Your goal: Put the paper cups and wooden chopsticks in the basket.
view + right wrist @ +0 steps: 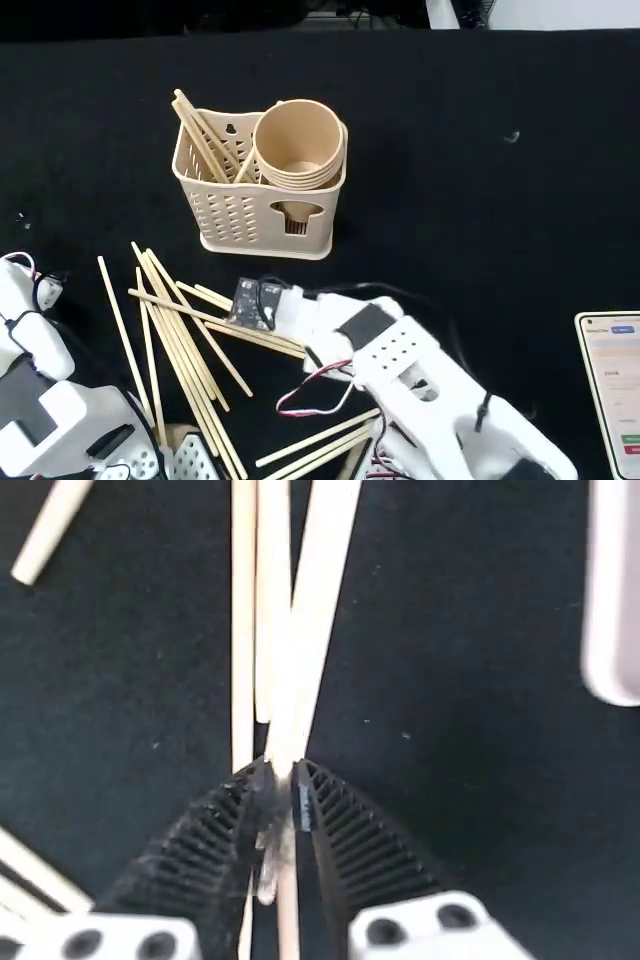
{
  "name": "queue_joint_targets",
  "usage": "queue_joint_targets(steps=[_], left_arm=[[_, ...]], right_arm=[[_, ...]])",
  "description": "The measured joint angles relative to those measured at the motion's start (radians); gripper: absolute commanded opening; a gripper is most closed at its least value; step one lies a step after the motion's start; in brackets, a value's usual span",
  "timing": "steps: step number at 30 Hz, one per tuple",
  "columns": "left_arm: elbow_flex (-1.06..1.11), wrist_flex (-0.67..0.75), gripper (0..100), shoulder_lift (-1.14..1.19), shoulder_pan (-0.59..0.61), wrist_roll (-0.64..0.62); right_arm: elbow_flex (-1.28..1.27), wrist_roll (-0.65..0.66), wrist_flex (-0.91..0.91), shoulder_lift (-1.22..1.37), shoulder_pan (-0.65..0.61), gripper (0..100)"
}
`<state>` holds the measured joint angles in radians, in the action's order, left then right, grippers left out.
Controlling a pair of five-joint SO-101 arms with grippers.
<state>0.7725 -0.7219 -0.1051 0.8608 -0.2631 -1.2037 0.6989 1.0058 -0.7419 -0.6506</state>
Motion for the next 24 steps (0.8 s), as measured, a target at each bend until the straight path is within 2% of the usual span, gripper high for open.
queue_joint_targets(steps=[6, 10, 12, 16, 24], left_arm=[[0.0, 0.0, 18, 0.0, 0.0, 0.0], [0.0, 0.0, 18, 0.0, 0.0, 0.0], [0.0, 0.0, 18, 0.0, 0.0, 0.0], [0.0, 0.0, 18, 0.0, 0.0, 0.0], [0.0, 0.0, 18, 0.0, 0.0, 0.0]], right_arm=[[0.066, -0.078, 0.044, -0.11, -0.003, 1.1], [0.023, -0.117, -0.035, -0.101, -0.114, 1.2], [-0.005, -0.138, -0.1, -0.043, -0.181, 3.3], [0.017, -0.163, -0.175, 0.101, -0.206, 14.0], [0.16, -0.164, -0.229, 0.379, -0.21, 13.0]])
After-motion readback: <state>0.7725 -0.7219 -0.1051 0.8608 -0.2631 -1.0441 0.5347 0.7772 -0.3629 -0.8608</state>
